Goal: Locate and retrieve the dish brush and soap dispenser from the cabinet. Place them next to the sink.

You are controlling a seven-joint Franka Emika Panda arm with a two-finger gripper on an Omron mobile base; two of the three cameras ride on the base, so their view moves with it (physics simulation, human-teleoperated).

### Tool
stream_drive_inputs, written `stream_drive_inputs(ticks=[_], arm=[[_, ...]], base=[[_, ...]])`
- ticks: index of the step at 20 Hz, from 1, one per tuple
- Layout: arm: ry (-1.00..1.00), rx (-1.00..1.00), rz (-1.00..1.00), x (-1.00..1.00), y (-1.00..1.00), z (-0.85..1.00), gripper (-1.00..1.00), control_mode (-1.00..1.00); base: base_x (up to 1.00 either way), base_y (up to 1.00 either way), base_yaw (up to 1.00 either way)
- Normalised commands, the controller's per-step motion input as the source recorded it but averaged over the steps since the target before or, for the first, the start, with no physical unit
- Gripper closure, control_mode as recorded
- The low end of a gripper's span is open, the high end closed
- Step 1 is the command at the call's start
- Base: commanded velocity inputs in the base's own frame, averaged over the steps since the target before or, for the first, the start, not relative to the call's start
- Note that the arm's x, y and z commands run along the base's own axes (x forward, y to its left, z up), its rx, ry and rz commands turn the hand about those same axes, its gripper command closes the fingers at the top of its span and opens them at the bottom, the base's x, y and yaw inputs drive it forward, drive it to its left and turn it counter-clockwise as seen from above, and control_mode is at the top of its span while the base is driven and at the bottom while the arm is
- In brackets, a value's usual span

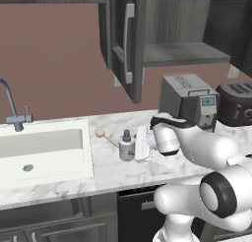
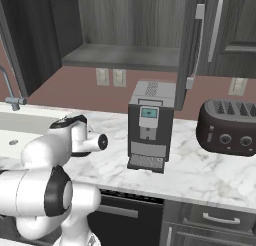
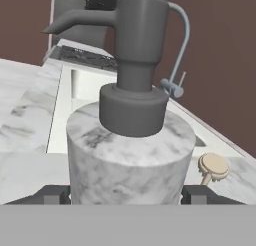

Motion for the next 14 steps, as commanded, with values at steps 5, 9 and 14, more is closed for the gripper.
stream_drive_inputs(ticks=[5,9,14], arm=[[0.0,0.0,-0.01,0.14,0.03,-0.07,1.0,-1.0],[0.0,0.0,-0.06,0.18,0.12,-0.25,1.0,-1.0],[-0.02,0.0,-0.1,0.16,0.11,-0.28,1.0,-1.0]], base=[[0.0,0.0,0.0],[0.0,0.0,0.0],[0.0,0.0,0.0]])
